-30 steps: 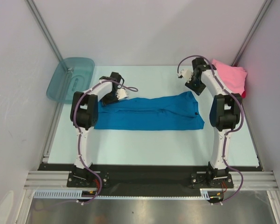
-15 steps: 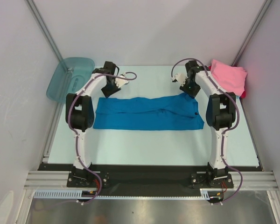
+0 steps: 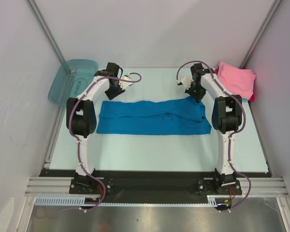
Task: Fold and stack the t-shirts
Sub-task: Fold the tshirt
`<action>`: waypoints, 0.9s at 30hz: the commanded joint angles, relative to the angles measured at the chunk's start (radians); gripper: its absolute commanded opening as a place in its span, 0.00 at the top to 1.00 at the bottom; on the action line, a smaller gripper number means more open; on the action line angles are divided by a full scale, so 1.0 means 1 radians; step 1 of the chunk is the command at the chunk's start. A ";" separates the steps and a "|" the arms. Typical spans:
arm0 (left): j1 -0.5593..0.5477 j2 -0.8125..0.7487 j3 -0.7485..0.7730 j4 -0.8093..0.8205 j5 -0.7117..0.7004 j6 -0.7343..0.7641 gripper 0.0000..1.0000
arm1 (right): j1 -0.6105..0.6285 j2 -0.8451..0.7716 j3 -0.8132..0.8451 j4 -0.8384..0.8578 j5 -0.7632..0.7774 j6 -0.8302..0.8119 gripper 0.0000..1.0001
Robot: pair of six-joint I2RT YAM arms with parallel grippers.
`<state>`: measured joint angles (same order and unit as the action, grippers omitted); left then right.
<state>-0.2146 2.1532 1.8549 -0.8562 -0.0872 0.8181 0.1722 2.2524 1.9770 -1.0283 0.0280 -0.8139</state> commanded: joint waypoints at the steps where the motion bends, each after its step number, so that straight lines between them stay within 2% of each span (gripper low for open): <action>1: 0.000 -0.026 0.001 0.020 -0.006 -0.023 0.57 | -0.013 0.027 0.029 0.023 -0.005 0.035 0.95; 18: -0.006 -0.058 -0.049 0.032 -0.034 -0.028 0.58 | -0.092 0.139 0.115 0.070 0.003 0.067 0.98; 27: -0.005 -0.072 -0.068 0.040 -0.066 -0.027 0.58 | -0.128 0.167 0.085 0.099 0.036 0.078 0.99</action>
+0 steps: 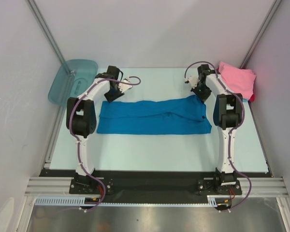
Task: Fold and stack the t-shirts
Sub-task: Fold the tshirt
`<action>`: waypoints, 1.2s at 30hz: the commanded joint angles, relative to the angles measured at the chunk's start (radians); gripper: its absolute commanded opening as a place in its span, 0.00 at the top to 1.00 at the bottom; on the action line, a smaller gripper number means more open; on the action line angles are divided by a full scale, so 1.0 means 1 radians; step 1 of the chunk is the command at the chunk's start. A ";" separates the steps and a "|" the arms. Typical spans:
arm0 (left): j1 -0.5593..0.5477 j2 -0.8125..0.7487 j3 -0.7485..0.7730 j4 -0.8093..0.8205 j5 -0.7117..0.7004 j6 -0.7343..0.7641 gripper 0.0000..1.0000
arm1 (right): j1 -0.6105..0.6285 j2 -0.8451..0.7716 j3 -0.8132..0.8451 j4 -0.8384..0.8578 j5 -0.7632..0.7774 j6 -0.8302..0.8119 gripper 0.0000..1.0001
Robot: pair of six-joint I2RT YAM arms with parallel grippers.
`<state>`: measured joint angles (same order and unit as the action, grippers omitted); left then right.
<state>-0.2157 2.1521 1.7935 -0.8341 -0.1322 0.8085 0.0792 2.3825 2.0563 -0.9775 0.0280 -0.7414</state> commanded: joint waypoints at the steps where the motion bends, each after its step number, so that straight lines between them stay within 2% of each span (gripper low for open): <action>1: -0.004 -0.070 -0.009 0.024 -0.024 -0.015 0.58 | -0.047 0.035 -0.002 0.051 0.041 0.004 0.99; 9: -0.005 -0.054 -0.005 0.029 -0.037 -0.014 0.58 | -0.104 0.003 -0.048 0.068 0.076 -0.007 0.99; 20: -0.008 -0.029 -0.008 0.055 -0.066 -0.008 0.58 | -0.114 -0.046 -0.114 0.071 0.099 -0.016 0.99; 23: -0.011 -0.035 -0.008 0.066 -0.053 -0.015 0.58 | -0.108 -0.062 -0.108 0.071 0.092 -0.007 0.92; 24: -0.014 -0.035 -0.008 0.067 -0.055 -0.015 0.58 | -0.105 -0.075 -0.099 0.071 0.090 0.003 0.87; 29: -0.017 -0.046 -0.013 0.082 -0.055 -0.025 0.59 | -0.082 -0.086 0.077 0.019 0.058 0.062 0.73; 32: -0.017 -0.060 -0.025 0.098 -0.049 -0.035 0.59 | -0.082 -0.100 0.120 -0.030 -0.005 0.096 0.72; 35: -0.017 -0.080 -0.048 0.112 -0.046 -0.043 0.59 | -0.082 -0.187 0.049 0.008 -0.076 0.096 0.72; 36: -0.017 -0.087 -0.054 0.116 -0.044 -0.043 0.59 | -0.040 -0.209 -0.020 0.031 -0.079 0.090 0.72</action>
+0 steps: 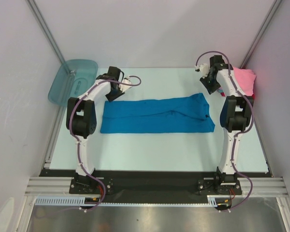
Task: Fold and stack the t-shirts
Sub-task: Fold the tshirt
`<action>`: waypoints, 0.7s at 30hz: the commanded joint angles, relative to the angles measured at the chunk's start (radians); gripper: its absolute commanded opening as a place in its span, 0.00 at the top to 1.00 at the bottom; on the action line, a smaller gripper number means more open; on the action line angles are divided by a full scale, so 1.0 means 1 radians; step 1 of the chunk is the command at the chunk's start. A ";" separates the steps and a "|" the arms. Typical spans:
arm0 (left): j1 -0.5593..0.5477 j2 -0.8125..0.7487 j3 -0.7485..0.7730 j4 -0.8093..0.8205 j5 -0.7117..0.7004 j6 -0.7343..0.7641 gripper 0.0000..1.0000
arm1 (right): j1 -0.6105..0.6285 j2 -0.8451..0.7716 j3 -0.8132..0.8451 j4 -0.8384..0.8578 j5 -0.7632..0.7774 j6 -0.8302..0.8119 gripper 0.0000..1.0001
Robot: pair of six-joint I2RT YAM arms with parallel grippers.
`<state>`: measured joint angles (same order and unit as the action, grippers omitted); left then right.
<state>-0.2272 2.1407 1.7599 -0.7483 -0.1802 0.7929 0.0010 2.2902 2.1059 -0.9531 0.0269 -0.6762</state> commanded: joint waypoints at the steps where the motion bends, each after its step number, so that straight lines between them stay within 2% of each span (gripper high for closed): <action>1: -0.006 -0.080 -0.034 0.032 0.004 -0.029 0.59 | 0.054 -0.158 -0.102 0.014 -0.078 0.014 0.72; 6: -0.009 -0.099 -0.065 0.047 -0.005 -0.020 0.59 | 0.154 -0.227 -0.248 0.013 -0.097 -0.059 0.72; 12: -0.012 -0.127 -0.091 0.059 0.001 -0.018 0.59 | 0.203 -0.212 -0.257 -0.038 -0.177 -0.051 0.71; 21: -0.026 -0.157 -0.140 0.075 -0.002 -0.017 0.59 | 0.205 -0.129 -0.230 -0.019 -0.217 -0.037 0.67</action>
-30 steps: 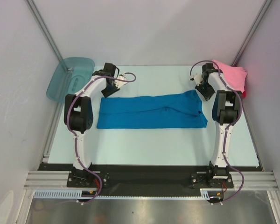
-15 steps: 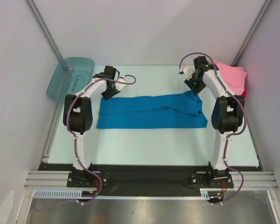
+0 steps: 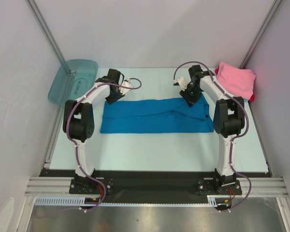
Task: Fold and stack the t-shirts
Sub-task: Fold the tshirt
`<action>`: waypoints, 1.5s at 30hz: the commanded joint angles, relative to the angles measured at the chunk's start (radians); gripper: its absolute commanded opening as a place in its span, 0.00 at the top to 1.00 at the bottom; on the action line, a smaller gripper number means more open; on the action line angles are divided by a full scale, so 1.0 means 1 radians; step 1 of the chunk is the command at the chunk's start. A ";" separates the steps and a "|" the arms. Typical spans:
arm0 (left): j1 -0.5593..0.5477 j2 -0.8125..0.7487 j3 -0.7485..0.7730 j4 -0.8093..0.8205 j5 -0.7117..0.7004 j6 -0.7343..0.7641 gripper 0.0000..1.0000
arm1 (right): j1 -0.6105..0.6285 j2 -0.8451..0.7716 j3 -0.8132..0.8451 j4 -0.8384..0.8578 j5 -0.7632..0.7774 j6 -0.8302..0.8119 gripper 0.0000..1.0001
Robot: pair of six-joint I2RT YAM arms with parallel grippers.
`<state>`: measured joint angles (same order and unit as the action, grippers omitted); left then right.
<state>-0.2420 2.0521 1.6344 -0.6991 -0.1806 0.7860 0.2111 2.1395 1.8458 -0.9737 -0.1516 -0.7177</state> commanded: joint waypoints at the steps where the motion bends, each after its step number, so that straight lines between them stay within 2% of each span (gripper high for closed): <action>1: -0.013 -0.070 -0.018 0.026 -0.003 -0.004 0.59 | -0.004 0.029 0.035 0.000 -0.049 0.004 0.67; 11: -0.022 -0.063 -0.008 0.032 -0.020 0.012 0.59 | 0.004 0.043 0.046 -0.013 -0.083 0.003 0.60; 19: -0.031 -0.047 0.012 0.033 -0.028 0.024 0.59 | 0.002 0.072 0.036 -0.019 -0.111 0.023 0.62; 25: -0.033 -0.038 0.022 0.033 -0.037 0.036 0.60 | 0.002 0.092 0.041 -0.003 -0.123 0.049 0.73; 28: -0.033 -0.033 0.025 0.035 -0.034 0.033 0.60 | 0.001 0.082 0.033 0.018 -0.134 0.076 0.87; 29: -0.034 -0.032 0.027 0.033 -0.034 0.030 0.60 | 0.002 0.080 0.033 0.026 -0.135 0.087 1.00; 40: -0.040 -0.024 0.024 0.035 -0.036 0.033 0.60 | 0.007 0.027 0.027 0.030 -0.088 0.066 1.00; 45: -0.040 -0.024 0.021 0.038 -0.043 0.053 0.60 | 0.033 -0.079 -0.063 -0.002 -0.083 0.005 1.00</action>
<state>-0.2749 2.0449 1.6199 -0.6743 -0.2081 0.8150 0.2192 2.1929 1.8183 -0.9512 -0.2401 -0.6670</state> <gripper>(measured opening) 0.407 0.010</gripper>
